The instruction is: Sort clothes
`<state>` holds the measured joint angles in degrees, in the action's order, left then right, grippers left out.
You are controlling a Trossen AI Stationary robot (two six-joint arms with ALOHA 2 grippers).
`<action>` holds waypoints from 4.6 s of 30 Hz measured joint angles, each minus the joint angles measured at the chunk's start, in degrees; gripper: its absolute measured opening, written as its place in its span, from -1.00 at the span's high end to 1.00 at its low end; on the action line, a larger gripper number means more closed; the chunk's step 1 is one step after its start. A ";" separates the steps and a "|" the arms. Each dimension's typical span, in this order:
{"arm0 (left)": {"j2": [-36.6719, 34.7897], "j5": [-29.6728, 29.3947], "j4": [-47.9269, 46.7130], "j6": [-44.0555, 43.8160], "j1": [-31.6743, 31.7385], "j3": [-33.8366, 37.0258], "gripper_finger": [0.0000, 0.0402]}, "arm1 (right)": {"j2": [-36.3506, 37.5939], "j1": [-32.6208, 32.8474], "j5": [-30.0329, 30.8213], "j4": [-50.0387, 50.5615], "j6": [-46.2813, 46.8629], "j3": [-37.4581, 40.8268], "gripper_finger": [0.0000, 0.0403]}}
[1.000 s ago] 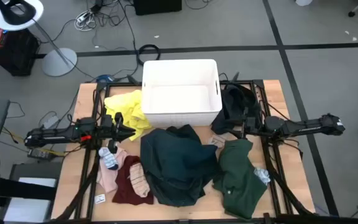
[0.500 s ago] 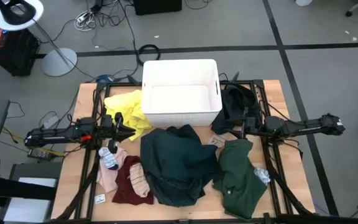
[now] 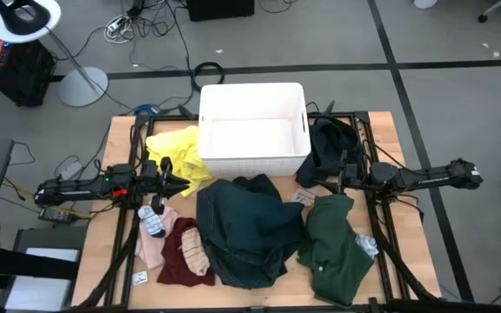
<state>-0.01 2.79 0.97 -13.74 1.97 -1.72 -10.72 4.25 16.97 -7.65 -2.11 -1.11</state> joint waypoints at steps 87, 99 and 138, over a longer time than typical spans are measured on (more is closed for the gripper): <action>0.37 -14.37 -15.99 -4.04 0.00 -13.99 0.63 | 0.02 0.00 0.00 0.01 0.00 -0.01 -0.03; 12.78 -12.71 -26.34 -8.86 0.00 -30.64 0.63 | 0.02 0.00 0.00 -0.01 0.00 0.00 -0.03; 53.95 -1.75 -86.56 -5.17 -0.02 -91.89 0.63 | 0.00 0.00 0.00 -0.01 0.00 0.01 -0.03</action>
<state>53.94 1.04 -85.59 -18.91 1.96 -93.61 -10.72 4.25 16.97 -7.66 -2.11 -1.11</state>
